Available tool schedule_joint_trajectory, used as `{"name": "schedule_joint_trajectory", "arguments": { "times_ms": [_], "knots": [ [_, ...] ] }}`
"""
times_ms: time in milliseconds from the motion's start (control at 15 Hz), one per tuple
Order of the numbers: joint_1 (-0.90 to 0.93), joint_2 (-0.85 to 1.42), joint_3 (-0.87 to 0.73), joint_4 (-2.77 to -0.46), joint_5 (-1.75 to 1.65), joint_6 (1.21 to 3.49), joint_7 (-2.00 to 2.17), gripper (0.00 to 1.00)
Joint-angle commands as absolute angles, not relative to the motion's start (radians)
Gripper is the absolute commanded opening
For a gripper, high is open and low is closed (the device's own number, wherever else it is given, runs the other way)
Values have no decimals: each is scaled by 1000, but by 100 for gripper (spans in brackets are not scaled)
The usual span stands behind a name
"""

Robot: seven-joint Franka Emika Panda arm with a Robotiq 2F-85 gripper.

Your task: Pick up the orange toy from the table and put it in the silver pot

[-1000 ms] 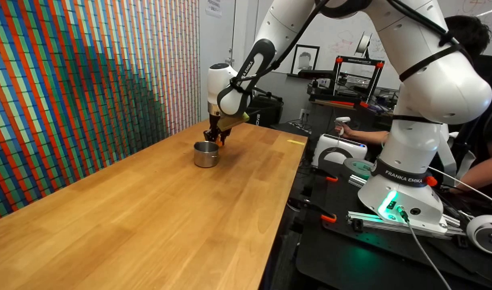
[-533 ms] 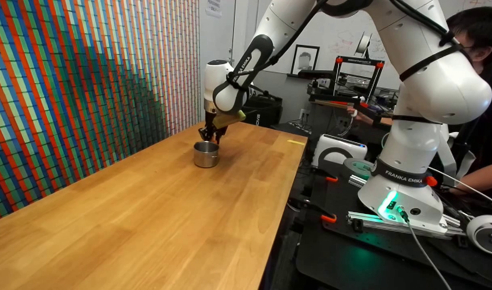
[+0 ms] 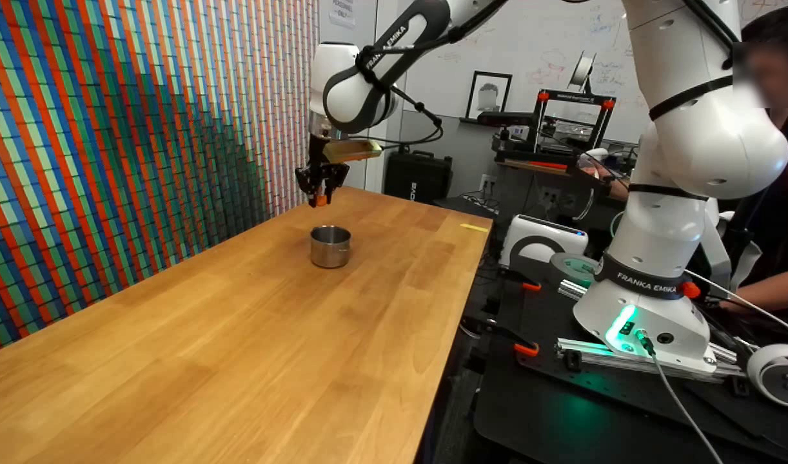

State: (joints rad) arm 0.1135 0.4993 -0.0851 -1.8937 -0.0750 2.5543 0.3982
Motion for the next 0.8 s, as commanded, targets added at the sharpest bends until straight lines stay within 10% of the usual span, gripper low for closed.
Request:
{"name": "schedule_joint_trajectory", "arguments": {
  "times_ms": [0,667,733],
  "knots": [
    [99,394,-39,-1955,-7,2460,346,18],
    [143,424,-31,-2032,-23,2559,380,18],
    [146,428,-40,-2031,-31,2557,390,66]
  ]
}}
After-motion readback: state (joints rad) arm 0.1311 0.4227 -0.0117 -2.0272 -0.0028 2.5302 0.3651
